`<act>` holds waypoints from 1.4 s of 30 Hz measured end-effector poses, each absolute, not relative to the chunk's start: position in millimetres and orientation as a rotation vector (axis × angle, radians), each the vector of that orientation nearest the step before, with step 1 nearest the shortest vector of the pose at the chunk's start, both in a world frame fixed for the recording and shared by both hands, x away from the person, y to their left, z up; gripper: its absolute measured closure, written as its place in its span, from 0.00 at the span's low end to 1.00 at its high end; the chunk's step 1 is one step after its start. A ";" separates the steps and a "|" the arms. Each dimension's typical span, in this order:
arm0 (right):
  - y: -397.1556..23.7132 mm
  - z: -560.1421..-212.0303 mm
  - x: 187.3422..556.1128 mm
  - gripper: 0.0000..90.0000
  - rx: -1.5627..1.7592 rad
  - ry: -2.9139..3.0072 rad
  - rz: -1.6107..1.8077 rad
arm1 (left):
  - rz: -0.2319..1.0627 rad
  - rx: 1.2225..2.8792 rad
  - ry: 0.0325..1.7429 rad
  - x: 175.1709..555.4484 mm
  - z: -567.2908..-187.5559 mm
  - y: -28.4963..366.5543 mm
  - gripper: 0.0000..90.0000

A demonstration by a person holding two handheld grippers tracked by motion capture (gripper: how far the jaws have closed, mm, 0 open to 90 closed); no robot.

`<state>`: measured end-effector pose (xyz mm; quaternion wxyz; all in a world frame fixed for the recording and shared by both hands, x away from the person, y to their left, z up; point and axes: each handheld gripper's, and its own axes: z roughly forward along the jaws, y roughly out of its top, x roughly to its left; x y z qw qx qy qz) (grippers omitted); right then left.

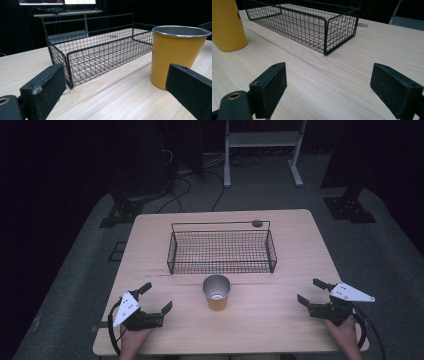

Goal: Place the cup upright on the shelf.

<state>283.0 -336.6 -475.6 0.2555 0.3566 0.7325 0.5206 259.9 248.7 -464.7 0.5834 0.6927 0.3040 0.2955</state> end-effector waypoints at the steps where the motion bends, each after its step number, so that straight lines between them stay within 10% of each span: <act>1: -336.8 -475.6 283.0 0.14 0.970 1.988 1.416 | 0.690 1.617 0.710 259.9 -464.7 248.7 0.02; 42: -335.6 -475.7 283.3 0.14 0.972 1.998 1.408 | 0.598 1.706 0.557 261.9 -454.3 199.8 0.02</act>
